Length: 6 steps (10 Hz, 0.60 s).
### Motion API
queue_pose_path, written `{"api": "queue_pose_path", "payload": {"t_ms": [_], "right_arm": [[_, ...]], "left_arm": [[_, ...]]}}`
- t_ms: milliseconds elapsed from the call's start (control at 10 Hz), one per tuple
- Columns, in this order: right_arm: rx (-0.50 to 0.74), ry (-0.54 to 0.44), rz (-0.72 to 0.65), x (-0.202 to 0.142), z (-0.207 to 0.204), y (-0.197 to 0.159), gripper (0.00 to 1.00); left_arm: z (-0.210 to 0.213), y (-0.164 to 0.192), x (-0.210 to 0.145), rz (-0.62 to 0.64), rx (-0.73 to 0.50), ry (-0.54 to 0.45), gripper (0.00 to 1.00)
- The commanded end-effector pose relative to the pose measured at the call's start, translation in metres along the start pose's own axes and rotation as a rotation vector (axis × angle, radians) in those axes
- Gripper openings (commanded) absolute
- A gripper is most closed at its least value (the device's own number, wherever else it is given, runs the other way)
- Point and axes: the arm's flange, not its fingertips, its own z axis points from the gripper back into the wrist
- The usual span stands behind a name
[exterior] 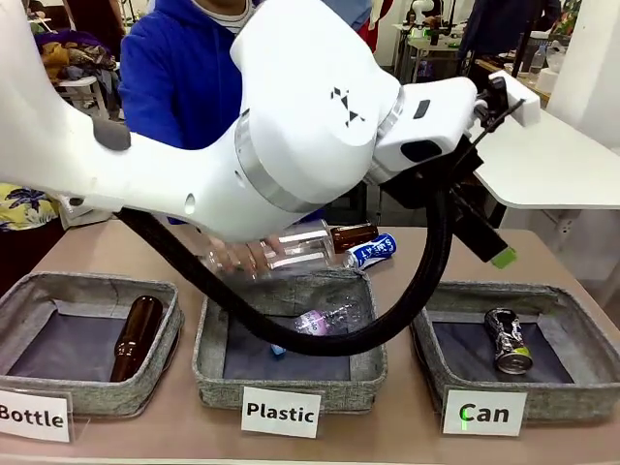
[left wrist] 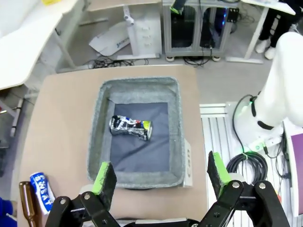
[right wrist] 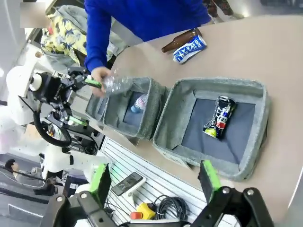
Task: Sort the can waste into the basket.
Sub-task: Pick up the can waste from the table and place it in the right Fabric basket.
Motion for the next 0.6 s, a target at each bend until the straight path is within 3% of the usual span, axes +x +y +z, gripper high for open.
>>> {"api": "queue_pose_path", "payload": {"t_ms": [0, 500], "right_arm": [[0.021, 0.002, 0.005, -0.0236, -0.0014, -0.0129, 1.00], [0.016, -0.001, -0.028, -0.0223, -0.0030, -0.0132, 1.00]], "left_arm": [[-0.0022, 0.0030, -0.0058, -0.012, 0.003, -0.014, 1.00], [0.0010, 0.0010, -0.0079, -0.012, -0.004, -0.026, 1.00]]}}
